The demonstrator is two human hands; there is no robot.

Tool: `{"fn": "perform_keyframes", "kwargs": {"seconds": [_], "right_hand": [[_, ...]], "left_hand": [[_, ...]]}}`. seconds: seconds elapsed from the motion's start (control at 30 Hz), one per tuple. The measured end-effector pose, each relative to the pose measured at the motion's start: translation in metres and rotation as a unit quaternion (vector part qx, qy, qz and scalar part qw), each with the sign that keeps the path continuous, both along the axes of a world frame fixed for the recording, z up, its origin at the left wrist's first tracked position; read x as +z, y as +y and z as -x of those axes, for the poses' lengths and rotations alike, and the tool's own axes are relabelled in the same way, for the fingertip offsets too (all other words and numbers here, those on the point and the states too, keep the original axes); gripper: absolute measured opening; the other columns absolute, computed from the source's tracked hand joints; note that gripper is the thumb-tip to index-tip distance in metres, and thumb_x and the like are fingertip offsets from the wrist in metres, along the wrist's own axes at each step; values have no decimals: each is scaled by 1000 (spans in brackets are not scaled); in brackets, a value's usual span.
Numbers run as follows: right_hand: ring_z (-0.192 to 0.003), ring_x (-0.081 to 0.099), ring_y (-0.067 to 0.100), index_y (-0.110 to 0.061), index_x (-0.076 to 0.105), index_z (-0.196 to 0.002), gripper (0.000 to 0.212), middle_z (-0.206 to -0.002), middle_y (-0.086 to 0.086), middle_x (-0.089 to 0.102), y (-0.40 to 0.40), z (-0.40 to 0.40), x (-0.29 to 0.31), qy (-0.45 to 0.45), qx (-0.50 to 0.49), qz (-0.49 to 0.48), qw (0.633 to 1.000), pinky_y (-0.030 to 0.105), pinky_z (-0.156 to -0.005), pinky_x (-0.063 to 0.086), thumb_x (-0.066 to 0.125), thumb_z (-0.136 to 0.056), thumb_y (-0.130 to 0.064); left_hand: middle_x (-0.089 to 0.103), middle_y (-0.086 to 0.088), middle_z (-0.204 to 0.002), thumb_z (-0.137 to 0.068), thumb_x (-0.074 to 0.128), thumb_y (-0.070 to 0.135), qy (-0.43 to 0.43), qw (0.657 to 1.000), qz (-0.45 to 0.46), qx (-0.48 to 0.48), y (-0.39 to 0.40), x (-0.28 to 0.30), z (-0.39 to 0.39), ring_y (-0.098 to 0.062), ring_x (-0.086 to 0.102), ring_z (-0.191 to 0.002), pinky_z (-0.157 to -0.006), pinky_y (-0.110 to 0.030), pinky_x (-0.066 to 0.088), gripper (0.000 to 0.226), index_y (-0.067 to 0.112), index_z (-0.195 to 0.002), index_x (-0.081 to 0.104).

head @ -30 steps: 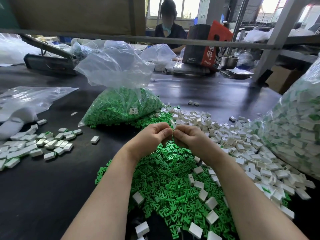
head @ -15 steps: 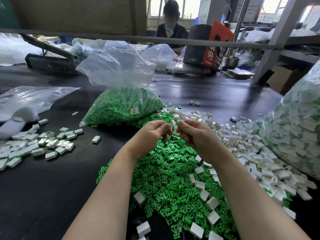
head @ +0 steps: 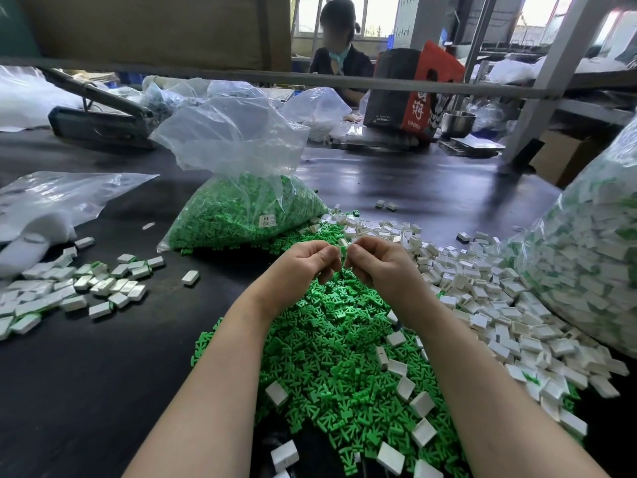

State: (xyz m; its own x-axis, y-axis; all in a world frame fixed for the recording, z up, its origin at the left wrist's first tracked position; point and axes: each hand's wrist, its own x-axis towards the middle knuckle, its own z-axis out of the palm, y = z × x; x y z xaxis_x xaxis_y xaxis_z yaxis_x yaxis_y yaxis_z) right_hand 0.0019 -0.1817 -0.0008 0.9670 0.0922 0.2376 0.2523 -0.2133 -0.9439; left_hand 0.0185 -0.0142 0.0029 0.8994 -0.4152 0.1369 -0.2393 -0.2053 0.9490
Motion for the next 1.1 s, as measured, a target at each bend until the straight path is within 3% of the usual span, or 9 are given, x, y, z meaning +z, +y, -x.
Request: {"fn": "perform_keyframes", "kwargs": {"seconds": [0.17,0.3,0.47,0.63,0.77,0.83,0.97,1.1], "right_hand": [[-49,36,9,3,57,-79,24,-57,-1,44,1,0,2,-25,1,49,999,22,-48,31,54,-99,-11],[-54,35,12,-6,54,-76,26,-61,6,43,0,1,0,28,45,31,998,26,-54,29,48,-101,-8],[-51,37,2,-7,53,-78,24,-59,-7,43,-4,2,-3,62,103,-25,992,12,-52,33,45,-101,-6],[-52,37,2,8,54,-88,21,-60,-7,44,-8,1,-8,55,109,10,993,13,-51,32,47,-101,-8],[-53,39,0,-4,56,-83,20,-58,-13,46,-9,1,-11,52,108,33,992,11,-52,34,49,-101,-9],[-52,39,-1,-5,56,-82,20,-57,-13,46,-8,1,-13,51,101,41,993,11,-52,33,49,-101,-8],[-52,39,-2,-10,55,-78,23,-56,-14,46,-7,1,-13,42,93,57,993,10,-51,33,50,-101,-8],[-58,39,5,-7,56,-78,23,-61,-11,46,-8,0,-14,20,80,108,991,16,-55,33,52,-100,-12]], "left_hand": [[51,-4,-68,-103,45,22,-10,1000,-9,-6,-2,1,-1,-19,42,-69,-74,-37,33,32,14,-75,58],[49,6,-65,-103,44,19,0,1000,-24,-18,-2,0,-2,-10,42,-64,-69,-27,35,30,16,-75,53],[45,1,-70,-104,43,21,25,998,-34,-43,-1,-1,-1,-17,38,-72,-75,-33,31,23,11,-85,53],[43,-6,-79,-103,45,20,40,997,-38,-55,-2,-3,1,-19,37,-79,-80,-37,32,20,8,-92,55],[42,-8,-81,-103,44,15,36,996,-58,-57,-4,-5,0,-19,37,-80,-80,-37,33,27,-10,-96,53],[42,-8,-83,-103,44,13,39,996,-60,-54,-4,-6,-1,-19,39,-81,-82,-37,35,26,-10,-96,53],[42,-4,-76,-103,44,11,36,996,-57,-54,-6,-5,0,-15,42,-75,-77,-27,38,18,6,-87,53],[41,1,-72,-102,44,7,43,997,-39,-50,-8,-7,0,-3,43,-67,-67,-12,42,16,4,-89,51]]}}
